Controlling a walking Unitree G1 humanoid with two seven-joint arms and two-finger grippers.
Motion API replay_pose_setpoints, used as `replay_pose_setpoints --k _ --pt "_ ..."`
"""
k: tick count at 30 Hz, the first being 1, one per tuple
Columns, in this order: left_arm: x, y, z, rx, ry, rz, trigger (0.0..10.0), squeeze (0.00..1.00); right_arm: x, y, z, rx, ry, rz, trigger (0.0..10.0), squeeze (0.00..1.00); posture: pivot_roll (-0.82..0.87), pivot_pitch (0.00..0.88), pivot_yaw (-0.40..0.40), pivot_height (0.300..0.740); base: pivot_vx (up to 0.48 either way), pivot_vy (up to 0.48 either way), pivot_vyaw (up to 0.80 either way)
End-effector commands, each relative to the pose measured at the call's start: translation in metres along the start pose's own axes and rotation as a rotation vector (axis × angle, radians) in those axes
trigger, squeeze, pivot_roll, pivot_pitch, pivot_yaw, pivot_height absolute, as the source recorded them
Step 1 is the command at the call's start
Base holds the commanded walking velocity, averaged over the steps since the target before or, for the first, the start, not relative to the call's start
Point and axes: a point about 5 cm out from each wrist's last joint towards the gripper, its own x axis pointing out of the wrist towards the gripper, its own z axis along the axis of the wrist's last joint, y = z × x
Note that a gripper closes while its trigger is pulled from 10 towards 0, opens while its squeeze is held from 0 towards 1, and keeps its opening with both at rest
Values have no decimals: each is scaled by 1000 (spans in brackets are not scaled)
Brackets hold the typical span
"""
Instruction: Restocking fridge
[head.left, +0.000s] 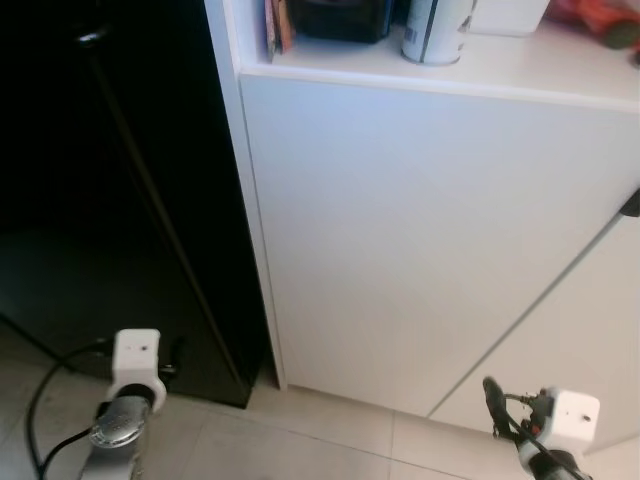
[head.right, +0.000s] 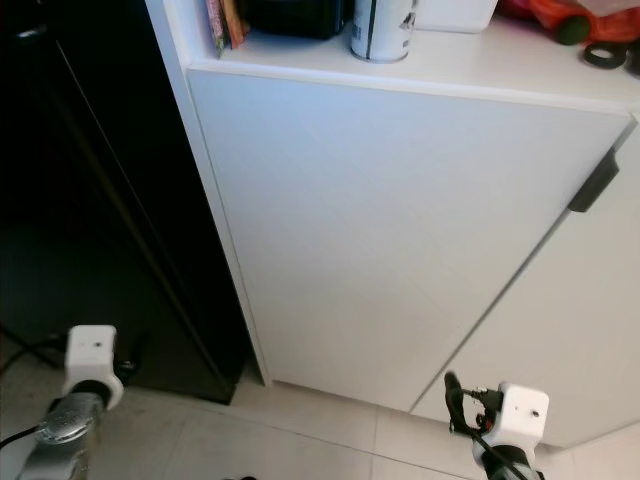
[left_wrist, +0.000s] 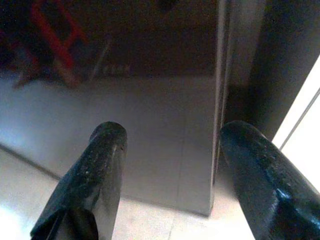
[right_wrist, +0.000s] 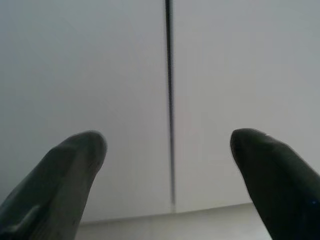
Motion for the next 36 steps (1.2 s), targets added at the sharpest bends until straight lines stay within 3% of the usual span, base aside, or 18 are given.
replay_pose_setpoints --k 1,2,3,4,5,6,7,10,14,22,23,25,26,28,29,31,36 --pt "-5 2 2 2 -5 -5 10000 0 -9 -1 -7 -2 -7 -22 10000 0 32 122 21 740 0 0 0" --pt "-6 2 3 4 -12 -4 10000 0 -10 -2 -6 0 -19 -25 10000 0 32 122 21 740 0 0 0" --pt "-17 3 -23 230 -6 60 10000 0 -13 -2 -2 5 -39 -27 10000 0 32 125 19 740 0 0 0" --pt "-48 -7 -58 258 -14 33 10000 0 -20 -8 1 27 -66 -46 10000 0 34 126 16 740 0 0 0" --pt "-48 -7 -58 258 -14 33 10000 0 -20 -8 1 27 -66 -46 10000 0 34 126 16 740 0 0 0" --pt "-59 -17 -60 92 21 13 10000 0 -26 -17 -1 37 -74 -70 10000 0 33 128 24 740 0 0 0" --pt "-59 -15 -57 47 29 12 10000 0 -28 -21 -4 37 -70 -78 10000 0 33 128 24 740 0 0 0" --pt "-55 -9 -60 39 76 25 10000 0 -34 -31 -24 11 5 -83 10000 0 12 133 25 740 0 0 0" --pt "-50 -6 -66 -6 83 40 10000 0 -34 -38 -34 20 73 -107 10000 0 12 141 27 740 0 0 0" --pt "-53 0 -86 -11 193 21 10000 0 -24 -34 -54 -47 285 -79 10000 0 10 151 31 740 0 0 0" --pt "-54 -1 -100 -1 300 -8 10000 0 -23 -32 -65 -60 409 -69 10000 0 16 148 28 740 0 0 0" --pt "-55 -2 -108 1 364 -29 10000 0 -25 -29 -73 -64 489 -49 10000 0 17 147 27 740 0 0 0" --pt "-57 -3 -116 2 425 -34 10000 0 -31 -30 -83 -125 590 -44 10000 0 31 145 24 740 0 0 0" --pt "-58 -4 -120 -3 463 -36 10000 0 -34 -29 -86 -151 624 -27 10000 0 34 141 24 740 0 0 0" --pt "-64 -6 -131 -4 552 -43 10000 0 -41 -26 -95 -233 704 29 10000 0 32 141 23 740 0 0 0" --pt "-70 -9 -138 21 621 -68 10000 0 -47 -26 -101 -263 750 33 10000 0 28 139 23 740 0 0 0" --pt "-78 -20 -148 31 710 -102 10000 0 -62 -42 -108 -127 792 -173 10000 0 29 127 29 740 0 0 0"
